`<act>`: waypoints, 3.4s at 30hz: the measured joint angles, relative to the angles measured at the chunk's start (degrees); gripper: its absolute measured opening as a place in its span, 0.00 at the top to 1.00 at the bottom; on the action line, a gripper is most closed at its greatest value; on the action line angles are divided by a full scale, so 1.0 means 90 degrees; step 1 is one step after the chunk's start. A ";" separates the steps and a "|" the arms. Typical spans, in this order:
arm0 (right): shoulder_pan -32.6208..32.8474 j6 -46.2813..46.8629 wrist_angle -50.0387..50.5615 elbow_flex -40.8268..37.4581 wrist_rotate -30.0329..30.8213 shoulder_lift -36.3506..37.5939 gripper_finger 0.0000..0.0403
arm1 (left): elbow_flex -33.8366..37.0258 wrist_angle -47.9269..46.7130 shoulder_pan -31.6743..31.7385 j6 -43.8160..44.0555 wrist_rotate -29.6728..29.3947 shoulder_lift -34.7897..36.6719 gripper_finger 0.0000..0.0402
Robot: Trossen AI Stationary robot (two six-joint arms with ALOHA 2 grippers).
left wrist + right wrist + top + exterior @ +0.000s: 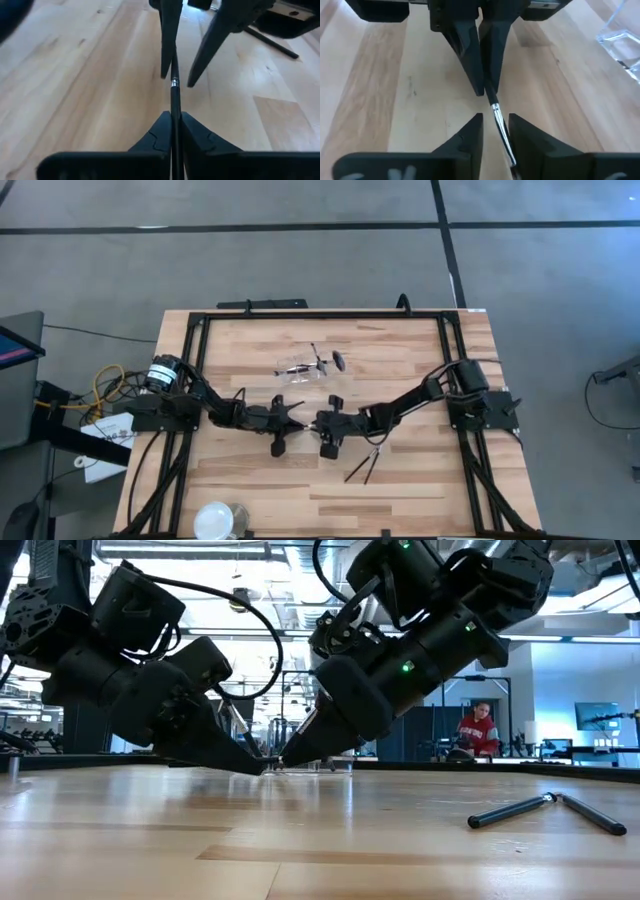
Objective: Put items in baskets/containers
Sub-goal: Put the black eyeshadow brush into the transparent organizer
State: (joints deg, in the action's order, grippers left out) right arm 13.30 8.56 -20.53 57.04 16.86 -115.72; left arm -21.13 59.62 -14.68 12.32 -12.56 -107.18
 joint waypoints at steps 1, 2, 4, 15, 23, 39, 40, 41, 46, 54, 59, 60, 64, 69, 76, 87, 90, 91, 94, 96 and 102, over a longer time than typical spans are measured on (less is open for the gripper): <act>-0.0009 -0.0005 0.0107 0.0005 0.0000 0.0070 0.78 | -0.0002 0.0006 -0.0002 -0.0008 -0.0055 0.0000 0.95; -0.0035 -0.0005 0.0278 0.0059 0.0000 0.0158 0.77 | -0.0002 0.0014 -0.0004 -0.0008 -0.0108 0.0000 0.95; -0.0039 -0.0238 0.0773 0.0182 -0.0001 0.0496 0.74 | -0.0002 0.0014 -0.0002 -0.0008 -0.0242 0.0009 0.95; -0.0035 -0.0768 0.3238 0.0775 0.0330 0.2892 0.69 | -0.0050 0.0076 0.0001 -0.1594 -0.1826 0.1563 0.95; -0.0218 -0.1240 0.2307 -0.0101 0.0475 0.3163 0.71 | -0.0035 0.0125 0.0001 -0.2485 -0.1467 0.2804 0.95; -0.0819 -0.1950 -0.1771 -0.0543 -0.1289 0.2119 0.71 | -0.0029 0.0111 -0.0002 -0.2633 -0.1068 0.3045 0.95; -0.0825 -0.1929 -0.1841 -0.0534 -0.1288 0.2111 0.72 | -0.0029 0.0114 -0.0002 -0.2633 -0.1068 0.3045 0.95; -0.0825 -0.1904 -0.1964 -0.0512 -0.1286 0.2100 0.73 | -0.0029 0.0111 0.0001 -0.2633 -0.1068 0.3045 0.95; -0.0813 -0.1889 -0.2067 -0.0510 -0.1287 0.2100 0.79 | -0.0029 0.0097 0.0013 -0.2633 -0.0831 0.3045 0.95; -0.0813 -0.1785 -0.2077 -0.0510 -0.1389 0.2100 0.96 | -0.0029 0.0099 0.0018 -0.2676 -0.0713 0.3045 0.95; -0.0780 -0.1785 -0.2084 -0.0512 -0.1384 0.2098 0.95 | -0.0026 0.0099 0.0018 -0.2672 -0.0699 0.3045 0.92; -0.0770 -0.1785 -0.2084 -0.0512 -0.1381 0.2097 0.95 | -0.0026 0.0097 0.0018 -0.2669 -0.0694 0.3045 0.91; -0.0772 -0.1783 -0.2061 -0.0512 -0.1375 0.2095 0.98 | -0.0026 0.0058 0.0013 -0.2652 -0.0794 0.3045 0.88; -0.0784 -0.1478 -0.1880 -0.0512 -0.1060 0.2095 0.97 | -0.0026 -0.0142 0.0015 -0.2652 -0.0905 0.3045 0.81; -0.0964 -0.0943 -0.1342 -0.0512 -0.0784 0.2095 0.98 | -0.0021 -0.0393 0.0015 -0.2655 -0.2164 0.3045 0.72; -0.1197 -0.0381 0.0567 0.0048 0.0978 0.2095 0.98 | -0.0021 -0.0916 -0.0004 -0.2637 -0.3100 0.3043 0.69; -0.1209 -0.0384 0.1250 0.0410 0.1284 0.2095 0.98 | -0.0021 -0.0916 0.0005 -0.2630 -0.3101 0.3043 0.70; -0.1244 -0.0386 0.1404 0.0500 0.1338 0.2095 0.97 | -0.0021 -0.0914 0.0005 -0.2630 -0.3100 0.3043 0.70; -0.1423 -0.0392 0.1633 0.0722 0.1403 0.2095 0.97 | -0.0021 -0.0914 0.0005 -0.2628 -0.3100 0.3043 0.70; -0.1617 -0.0425 0.1643 0.0763 0.1399 0.2095 0.97 | -0.0021 -0.0914 0.0005 -0.2625 -0.3100 0.3043 0.70; -0.2085 0.0208 0.2122 0.0763 0.0852 0.2095 0.96 | -0.0021 -0.0914 0.0005 -0.2599 -0.3100 0.3043 0.70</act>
State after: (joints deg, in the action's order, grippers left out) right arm -5.47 10.43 -1.43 63.90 24.53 -96.86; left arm -21.32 51.40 -14.63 -11.07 -40.47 -79.79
